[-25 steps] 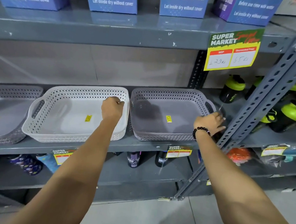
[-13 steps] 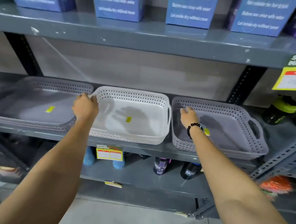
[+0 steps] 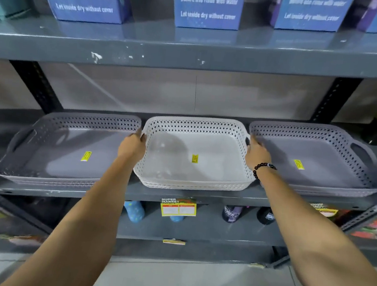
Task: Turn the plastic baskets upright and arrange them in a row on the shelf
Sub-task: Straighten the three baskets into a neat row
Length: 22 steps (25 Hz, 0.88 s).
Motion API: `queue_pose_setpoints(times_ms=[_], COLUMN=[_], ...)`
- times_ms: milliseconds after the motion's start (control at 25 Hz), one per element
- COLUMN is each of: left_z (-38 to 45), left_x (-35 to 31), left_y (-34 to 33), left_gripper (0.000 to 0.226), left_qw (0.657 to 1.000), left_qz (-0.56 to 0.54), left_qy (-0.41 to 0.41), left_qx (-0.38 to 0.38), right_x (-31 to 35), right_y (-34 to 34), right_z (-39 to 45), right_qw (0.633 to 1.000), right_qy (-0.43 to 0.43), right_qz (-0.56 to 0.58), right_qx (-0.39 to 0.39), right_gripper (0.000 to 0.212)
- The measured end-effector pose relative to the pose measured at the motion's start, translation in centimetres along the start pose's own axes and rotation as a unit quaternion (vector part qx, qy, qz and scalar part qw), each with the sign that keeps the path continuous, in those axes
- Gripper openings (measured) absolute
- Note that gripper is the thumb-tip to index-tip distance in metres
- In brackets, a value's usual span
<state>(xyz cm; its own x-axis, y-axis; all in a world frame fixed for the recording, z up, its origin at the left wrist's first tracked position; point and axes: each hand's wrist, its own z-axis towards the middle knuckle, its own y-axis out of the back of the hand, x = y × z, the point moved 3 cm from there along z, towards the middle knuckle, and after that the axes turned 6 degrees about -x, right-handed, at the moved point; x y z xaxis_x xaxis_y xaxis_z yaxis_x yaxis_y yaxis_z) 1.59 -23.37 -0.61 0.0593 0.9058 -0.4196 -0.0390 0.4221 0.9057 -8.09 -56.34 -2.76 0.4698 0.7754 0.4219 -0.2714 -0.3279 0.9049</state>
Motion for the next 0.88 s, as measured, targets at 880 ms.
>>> queue_pose_setpoints(times_ms=[880], left_z=[0.13], left_x=[-0.31], left_y=[-1.26], left_gripper=[0.063], left_qw=[0.998], left_qz=[0.063], left_qy=[-0.01], left_qx=[-0.024], right_x=[0.51], right_y=[0.24], right_z=[0.04], right_qw=[0.998], right_qy=[0.037], right_qz=[-0.048], right_qx=[-0.016], right_gripper=[0.064])
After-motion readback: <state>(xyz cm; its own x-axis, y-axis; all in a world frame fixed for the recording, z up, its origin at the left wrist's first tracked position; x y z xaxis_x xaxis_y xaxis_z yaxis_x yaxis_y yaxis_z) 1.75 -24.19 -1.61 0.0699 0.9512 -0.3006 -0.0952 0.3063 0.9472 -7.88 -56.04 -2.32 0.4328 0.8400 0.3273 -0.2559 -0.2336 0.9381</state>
